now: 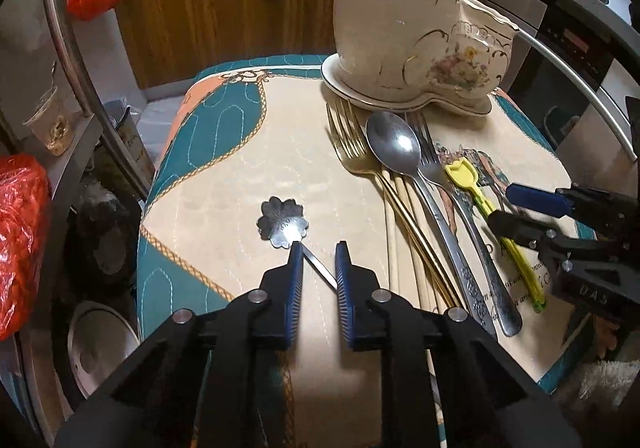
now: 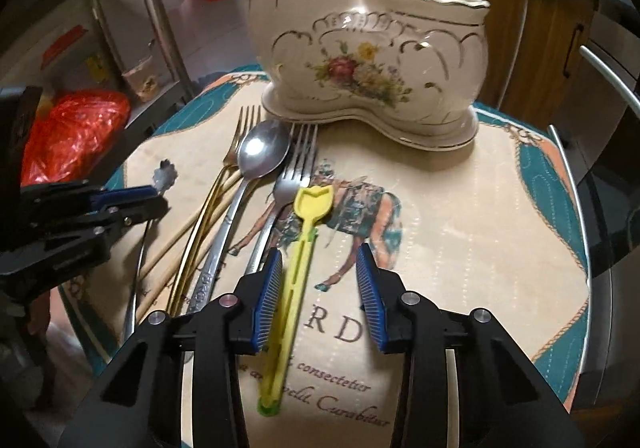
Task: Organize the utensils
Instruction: 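Grasp the flower spoon with the left gripper while the right grasps the yellow spoon, then drop the flower spoon into the tall cup while the right drops the yellow spoon in the short cup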
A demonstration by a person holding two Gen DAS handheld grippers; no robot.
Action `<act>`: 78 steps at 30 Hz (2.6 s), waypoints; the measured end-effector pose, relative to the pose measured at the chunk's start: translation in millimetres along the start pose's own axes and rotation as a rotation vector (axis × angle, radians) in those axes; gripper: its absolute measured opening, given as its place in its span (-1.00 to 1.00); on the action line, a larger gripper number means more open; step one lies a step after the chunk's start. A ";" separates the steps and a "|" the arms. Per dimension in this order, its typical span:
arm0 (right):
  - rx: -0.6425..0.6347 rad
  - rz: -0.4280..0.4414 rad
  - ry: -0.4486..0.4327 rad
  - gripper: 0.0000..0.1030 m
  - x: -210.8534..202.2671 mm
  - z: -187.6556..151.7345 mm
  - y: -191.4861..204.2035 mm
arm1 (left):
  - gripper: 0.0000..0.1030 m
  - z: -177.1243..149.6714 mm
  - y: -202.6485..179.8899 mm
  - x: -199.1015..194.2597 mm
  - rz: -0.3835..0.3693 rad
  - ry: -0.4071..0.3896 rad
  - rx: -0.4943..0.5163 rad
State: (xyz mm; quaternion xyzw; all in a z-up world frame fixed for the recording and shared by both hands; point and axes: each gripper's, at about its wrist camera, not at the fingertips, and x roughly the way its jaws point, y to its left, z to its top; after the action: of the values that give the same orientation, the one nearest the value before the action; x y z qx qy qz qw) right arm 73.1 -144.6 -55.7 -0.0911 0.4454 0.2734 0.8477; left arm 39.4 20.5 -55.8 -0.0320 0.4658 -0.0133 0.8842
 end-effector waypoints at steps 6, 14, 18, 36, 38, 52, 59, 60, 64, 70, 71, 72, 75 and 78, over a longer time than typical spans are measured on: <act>-0.026 -0.034 0.000 -0.34 8.2 3.9 6.9 | -0.68 9.6 -2.3 7.7 0.002 0.000 0.021; -0.005 -0.029 -0.018 -0.80 6.2 3.9 -0.9 | -0.52 4.4 -1.5 1.4 0.003 0.017 0.016; -0.003 -0.020 -0.019 -0.80 4.5 1.6 -2.4 | -0.52 0.7 -7.1 -0.5 0.038 0.032 0.024; 0.024 0.030 -0.161 -0.80 -34.7 3.8 -9.9 | -0.95 6.9 -1.6 -12.3 -0.015 -0.044 0.029; 0.028 0.036 -0.195 -0.80 -41.9 5.3 -11.8 | -0.95 9.5 -0.9 -22.8 -0.032 -0.084 0.033; 0.088 0.042 -0.492 -0.80 -97.4 66.2 -40.9 | -0.95 77.5 1.5 -97.6 -0.157 -0.397 0.034; 0.179 0.069 -0.621 -0.80 -105.2 109.4 -74.0 | -0.95 143.1 -19.4 -115.0 -0.227 -0.561 0.056; 0.193 0.074 -0.635 -0.80 -103.9 115.3 -78.4 | -0.95 156.0 -24.2 -113.3 -0.232 -0.586 0.056; 0.252 0.120 -0.657 -0.80 -92.3 133.3 -94.2 | -0.95 186.1 -41.5 -105.7 -0.212 -0.665 0.071; 0.328 0.142 -0.667 -0.80 -66.3 144.3 -109.7 | -0.94 212.9 -57.6 -83.5 -0.187 -0.710 0.070; 0.331 0.133 -0.670 -0.80 -63.4 143.7 -110.0 | -0.94 214.1 -56.2 -81.6 -0.181 -0.713 0.070; 0.336 0.121 -0.675 -0.80 -60.6 143.9 -111.3 | -0.94 216.7 -57.0 -78.0 -0.169 -0.721 0.062; 0.344 0.083 -0.695 -0.80 -52.9 142.3 -113.6 | -0.94 222.3 -55.1 -72.4 -0.163 -0.739 0.039; 0.357 0.061 -0.694 -0.80 -43.4 143.0 -116.6 | -0.94 220.9 -55.0 -66.6 -0.157 -0.753 0.042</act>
State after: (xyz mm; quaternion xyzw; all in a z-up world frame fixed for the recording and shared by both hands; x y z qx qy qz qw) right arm 217.7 -201.5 52.8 0.1688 0.1754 0.2314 0.9419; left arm 184.2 -21.1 127.3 -0.0522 0.1041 -0.0777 0.9902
